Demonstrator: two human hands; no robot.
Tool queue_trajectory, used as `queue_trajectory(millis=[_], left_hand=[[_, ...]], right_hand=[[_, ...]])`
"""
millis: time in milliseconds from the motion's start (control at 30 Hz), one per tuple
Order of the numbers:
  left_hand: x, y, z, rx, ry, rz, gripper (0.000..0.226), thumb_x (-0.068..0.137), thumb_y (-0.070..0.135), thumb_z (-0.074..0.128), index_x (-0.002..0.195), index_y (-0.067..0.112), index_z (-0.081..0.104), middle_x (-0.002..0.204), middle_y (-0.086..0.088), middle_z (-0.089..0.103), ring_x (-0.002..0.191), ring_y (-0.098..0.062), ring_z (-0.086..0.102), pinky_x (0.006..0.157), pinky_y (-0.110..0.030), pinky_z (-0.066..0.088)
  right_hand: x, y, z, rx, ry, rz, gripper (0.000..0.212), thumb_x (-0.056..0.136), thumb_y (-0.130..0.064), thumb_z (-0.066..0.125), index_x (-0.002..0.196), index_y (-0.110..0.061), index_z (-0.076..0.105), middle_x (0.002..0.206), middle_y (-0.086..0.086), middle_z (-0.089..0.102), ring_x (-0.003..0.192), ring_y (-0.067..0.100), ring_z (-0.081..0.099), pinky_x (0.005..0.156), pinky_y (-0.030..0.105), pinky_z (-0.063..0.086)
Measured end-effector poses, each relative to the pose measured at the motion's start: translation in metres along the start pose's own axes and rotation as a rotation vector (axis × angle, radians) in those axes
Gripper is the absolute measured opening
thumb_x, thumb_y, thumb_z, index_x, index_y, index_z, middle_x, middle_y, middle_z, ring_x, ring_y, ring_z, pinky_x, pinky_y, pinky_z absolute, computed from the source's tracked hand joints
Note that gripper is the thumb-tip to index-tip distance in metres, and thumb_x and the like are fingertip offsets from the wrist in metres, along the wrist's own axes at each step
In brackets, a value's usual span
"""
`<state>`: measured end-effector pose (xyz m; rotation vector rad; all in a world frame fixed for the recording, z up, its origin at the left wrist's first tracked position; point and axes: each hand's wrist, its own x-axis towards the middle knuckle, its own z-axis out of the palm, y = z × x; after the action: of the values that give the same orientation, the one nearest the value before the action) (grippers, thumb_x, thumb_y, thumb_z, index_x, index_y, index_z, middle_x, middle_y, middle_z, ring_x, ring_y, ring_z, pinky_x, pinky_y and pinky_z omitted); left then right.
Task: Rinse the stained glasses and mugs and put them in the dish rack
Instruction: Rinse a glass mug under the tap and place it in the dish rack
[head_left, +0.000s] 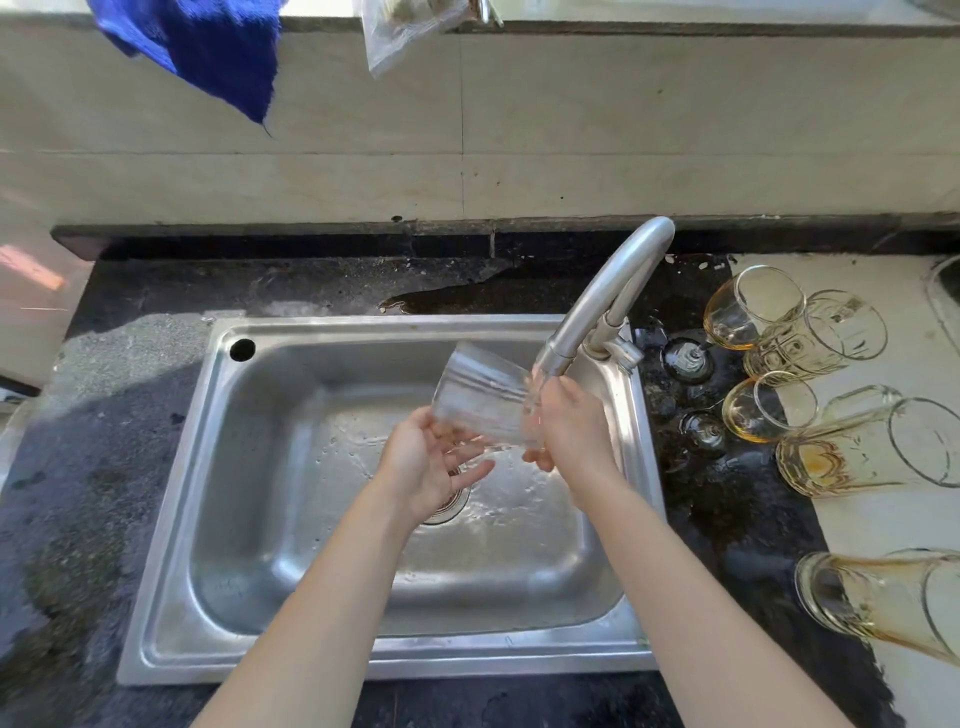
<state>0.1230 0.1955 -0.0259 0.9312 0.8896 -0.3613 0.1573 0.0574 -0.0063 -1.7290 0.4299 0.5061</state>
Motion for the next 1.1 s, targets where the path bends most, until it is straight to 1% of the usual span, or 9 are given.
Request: queue_trajectory(millis=[133,233,367,500,600,733,933,1000,1100], left_hand=[[0.003,0.008,0.01,0.067,0.134,0.064,0.033,0.099,0.041,0.043,0.111,0.014,0.06,0.106,-0.009,0.064,0.102,-0.025,0.059,0.088,-0.045,0.051],[0.004,0.007,0.02,0.155,0.223,0.22,0.03,0.1,0.04,0.041,0.104,0.015,0.057,0.093,0.001,0.063,0.096,-0.018,0.055,0.095,-0.037,0.041],[0.007,0.003,0.026,0.237,0.189,0.252,0.03,0.099,0.035,0.045,0.082,0.015,0.059,0.064,0.006,0.066,0.065,-0.012,0.064,0.071,-0.03,0.043],[0.008,0.003,0.03,0.113,0.266,0.21,0.036,0.094,0.037,0.056,0.066,0.016,0.049,0.052,0.003,0.044,0.049,-0.013,0.044,0.057,-0.025,0.038],[0.005,0.0,0.036,0.091,0.323,0.318,0.039,0.094,0.035,0.055,0.061,0.015,0.045,0.05,0.005,0.039,0.049,-0.012,0.041,0.054,-0.023,0.04],[0.001,-0.002,0.037,0.159,0.332,0.443,0.04,0.096,0.034,0.051,0.063,0.016,0.04,0.048,0.009,0.037,0.041,-0.004,0.04,0.043,-0.013,0.039],[0.0,0.01,0.033,0.118,0.347,0.394,0.042,0.095,0.037,0.053,0.061,0.017,0.04,0.057,0.003,0.035,0.047,-0.011,0.037,0.046,-0.014,0.038],[0.002,0.012,0.033,0.051,0.372,0.296,0.036,0.091,0.039,0.057,0.065,0.016,0.047,0.058,0.001,0.038,0.049,-0.013,0.037,0.053,-0.024,0.036],[0.005,0.011,0.033,-0.009,0.397,0.162,0.032,0.087,0.038,0.062,0.067,0.016,0.049,0.052,0.001,0.037,0.049,-0.014,0.037,0.053,-0.025,0.034]], right_hand=[[-0.002,0.003,-0.003,-0.429,0.079,-0.332,0.04,0.096,-0.049,0.04,0.076,-0.016,0.053,0.071,-0.004,0.056,0.072,0.018,0.055,0.058,0.032,0.038],[0.002,0.006,-0.004,-0.614,0.158,-0.462,0.042,0.094,-0.053,0.034,0.08,-0.018,0.052,0.079,0.0,0.055,0.078,0.021,0.052,0.06,0.033,0.034],[0.0,0.004,-0.001,-0.841,0.224,-0.62,0.043,0.097,-0.048,0.037,0.099,-0.013,0.063,0.096,0.008,0.059,0.09,0.026,0.055,0.07,0.035,0.042],[-0.009,0.008,0.006,-0.841,0.335,-0.785,0.043,0.092,-0.043,0.043,0.092,-0.006,0.065,0.092,0.011,0.059,0.087,0.029,0.055,0.069,0.038,0.048],[-0.01,-0.003,0.013,-0.537,0.232,-0.499,0.021,0.089,-0.041,0.053,0.086,-0.02,0.057,0.093,0.001,0.058,0.091,0.022,0.05,0.075,0.036,0.044],[0.005,-0.015,0.011,-0.243,0.075,-0.134,0.029,0.077,-0.044,0.057,0.06,-0.022,0.052,0.047,-0.015,0.05,0.062,0.02,0.051,0.069,0.047,0.057],[-0.014,-0.009,0.02,-0.459,0.231,-0.413,0.039,0.081,-0.054,0.063,0.092,-0.016,0.058,0.094,0.0,0.06,0.082,0.02,0.059,0.075,0.035,0.049],[-0.015,-0.005,0.023,-0.468,0.225,-0.477,0.037,0.08,-0.051,0.068,0.091,-0.018,0.055,0.096,0.001,0.057,0.081,0.018,0.057,0.074,0.034,0.046],[-0.014,-0.007,0.024,-0.139,0.129,-0.277,0.029,0.082,-0.053,0.063,0.084,-0.026,0.053,0.084,-0.005,0.06,0.079,0.015,0.059,0.071,0.041,0.056]])
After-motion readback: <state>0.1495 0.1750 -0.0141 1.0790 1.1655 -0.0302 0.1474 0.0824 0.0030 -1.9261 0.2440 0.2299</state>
